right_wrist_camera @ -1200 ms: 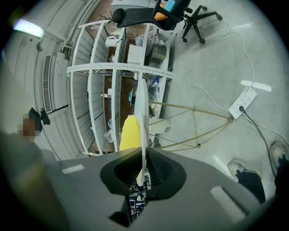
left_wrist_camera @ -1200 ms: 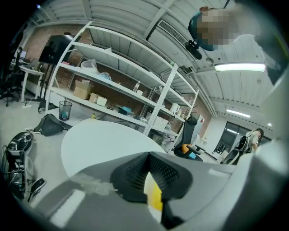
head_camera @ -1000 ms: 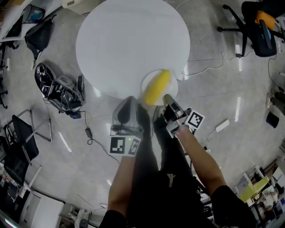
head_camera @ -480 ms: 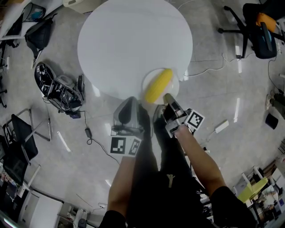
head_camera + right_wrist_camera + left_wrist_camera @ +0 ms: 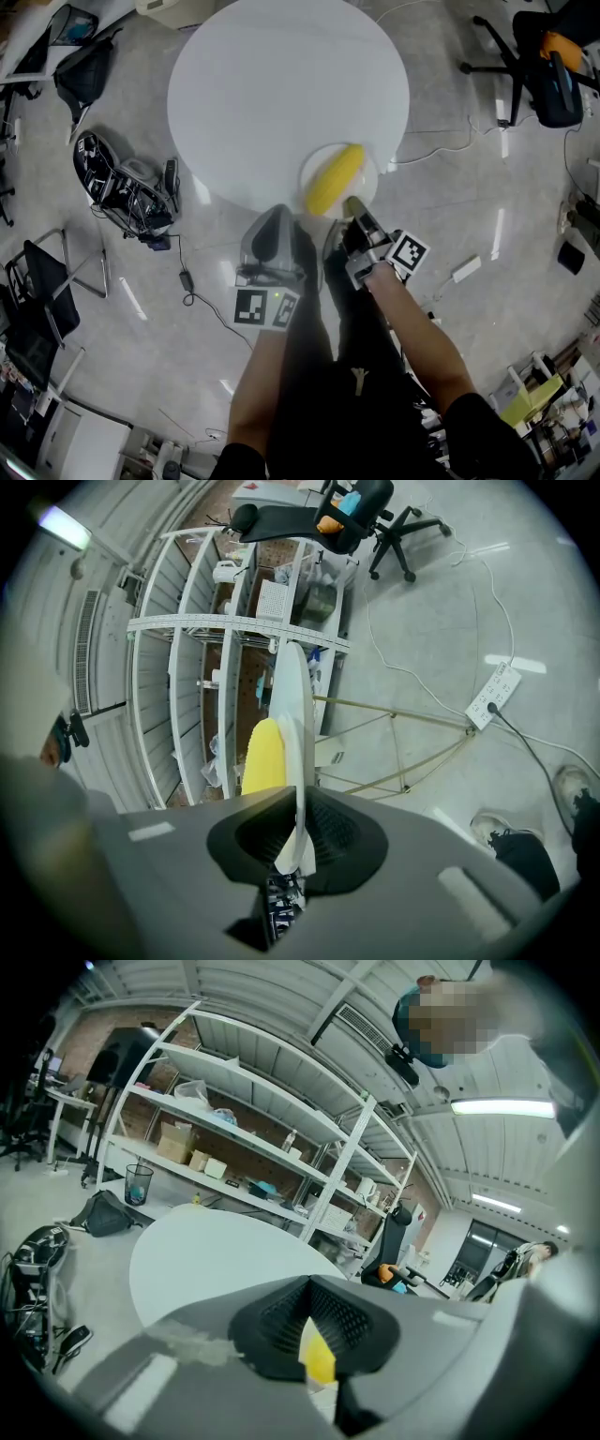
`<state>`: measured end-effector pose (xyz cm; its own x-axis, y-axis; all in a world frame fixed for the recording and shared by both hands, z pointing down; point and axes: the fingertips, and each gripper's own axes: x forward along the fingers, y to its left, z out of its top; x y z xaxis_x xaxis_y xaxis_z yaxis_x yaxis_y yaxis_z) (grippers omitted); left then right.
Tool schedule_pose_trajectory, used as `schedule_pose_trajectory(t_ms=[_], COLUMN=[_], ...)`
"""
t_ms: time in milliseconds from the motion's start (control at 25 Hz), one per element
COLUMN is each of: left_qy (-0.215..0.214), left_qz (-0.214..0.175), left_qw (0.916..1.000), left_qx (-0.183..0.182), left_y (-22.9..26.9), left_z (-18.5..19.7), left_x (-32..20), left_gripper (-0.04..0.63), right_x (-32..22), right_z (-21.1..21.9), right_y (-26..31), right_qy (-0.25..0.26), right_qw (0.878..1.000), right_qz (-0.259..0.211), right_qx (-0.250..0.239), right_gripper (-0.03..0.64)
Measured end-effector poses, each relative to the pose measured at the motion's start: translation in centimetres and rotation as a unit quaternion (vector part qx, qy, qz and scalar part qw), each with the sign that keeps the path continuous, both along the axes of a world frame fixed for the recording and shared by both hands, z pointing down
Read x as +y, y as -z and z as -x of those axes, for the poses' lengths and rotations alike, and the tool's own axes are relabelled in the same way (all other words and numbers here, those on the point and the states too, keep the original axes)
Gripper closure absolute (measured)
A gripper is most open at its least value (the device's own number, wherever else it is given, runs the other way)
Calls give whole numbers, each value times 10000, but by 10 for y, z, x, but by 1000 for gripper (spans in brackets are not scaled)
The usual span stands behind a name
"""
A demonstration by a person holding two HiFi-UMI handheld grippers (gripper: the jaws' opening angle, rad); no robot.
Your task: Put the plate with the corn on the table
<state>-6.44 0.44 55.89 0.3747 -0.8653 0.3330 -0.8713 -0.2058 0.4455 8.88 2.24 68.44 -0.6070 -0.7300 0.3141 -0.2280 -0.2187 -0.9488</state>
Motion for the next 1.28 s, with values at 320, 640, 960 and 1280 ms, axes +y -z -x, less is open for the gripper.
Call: schedule_pose_trajectory(t_ms=[320, 640, 960, 1280], left_qy=[23, 60, 89, 117], left_qz=[-36, -16, -7, 13], left_qw=[10000, 10000, 9999, 9999], left_qx=[38, 77, 82, 92], left_y=[3, -1, 0, 0], left_z=[4, 10, 19, 24], left_x=[-4, -2, -4, -10], left_gripper=[592, 592, 592, 592], right_x=[2, -2, -8, -22], right_z=[-2, 2, 9, 17], right_y=[-10, -16, -20, -22], right_qy=[-60, -148, -164, -190], right_qw=[9995, 9987, 9977, 9969], right_qz=[280, 414, 524, 614], right_qx=[152, 269, 395, 456], right_gripper=[503, 468, 427, 403])
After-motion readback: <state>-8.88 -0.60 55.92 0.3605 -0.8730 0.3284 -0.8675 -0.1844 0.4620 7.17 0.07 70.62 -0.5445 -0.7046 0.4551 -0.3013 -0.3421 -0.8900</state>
